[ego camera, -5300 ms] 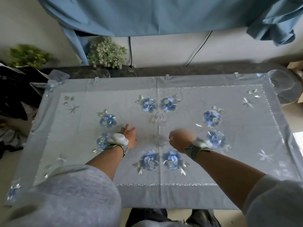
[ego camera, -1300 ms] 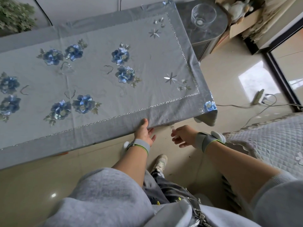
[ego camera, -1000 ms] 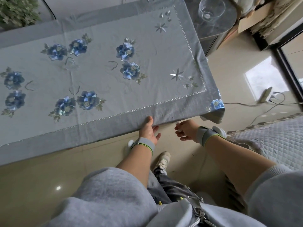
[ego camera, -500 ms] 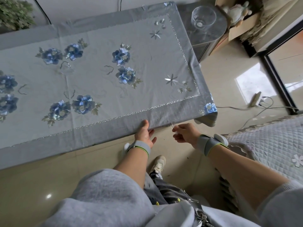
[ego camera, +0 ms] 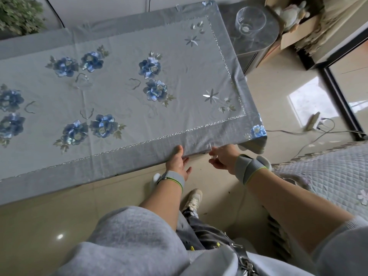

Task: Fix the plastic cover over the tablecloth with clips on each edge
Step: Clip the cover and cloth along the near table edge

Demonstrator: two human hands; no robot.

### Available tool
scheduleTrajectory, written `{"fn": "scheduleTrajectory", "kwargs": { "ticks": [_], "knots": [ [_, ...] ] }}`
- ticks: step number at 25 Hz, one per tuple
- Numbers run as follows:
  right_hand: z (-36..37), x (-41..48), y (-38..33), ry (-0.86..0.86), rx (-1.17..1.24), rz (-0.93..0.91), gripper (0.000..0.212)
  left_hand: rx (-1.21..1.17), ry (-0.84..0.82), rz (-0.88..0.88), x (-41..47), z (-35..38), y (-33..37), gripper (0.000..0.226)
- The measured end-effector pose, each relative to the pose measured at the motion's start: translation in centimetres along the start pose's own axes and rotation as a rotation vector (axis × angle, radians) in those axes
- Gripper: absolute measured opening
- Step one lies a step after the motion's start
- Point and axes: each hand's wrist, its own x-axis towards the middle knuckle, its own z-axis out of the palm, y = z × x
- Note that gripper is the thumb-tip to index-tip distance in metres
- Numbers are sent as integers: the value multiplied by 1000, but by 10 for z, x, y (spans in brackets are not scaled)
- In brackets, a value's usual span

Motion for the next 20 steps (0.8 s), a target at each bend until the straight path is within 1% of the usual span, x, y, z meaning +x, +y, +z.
{"fn": "scheduleTrajectory", "kwargs": {
  "ticks": [2,5,7,9,13,17,20],
  "knots": [
    [-2,1,3,46,-35,-76,31,7,-5,-4,-1,2,1,28],
    [-3,0,7,53,-81,-162,31,2,-1,-3,-2,2,2,26],
    [-2,0,4,73,-66,-143,29,8,2,-1,-1,2,1,25],
    [0,1,4,95,-33,-114,29,15,5,4,-1,1,1,29],
    [1,2,15,80,-64,-210,31,25,12,4,0,2,1,27],
    [4,4,4,115,-40,-141,31,30,2,5,0,1,1,31],
    [8,4,11,101,-10,-187,33,31,16,7,1,1,1,24]
  ]
}}
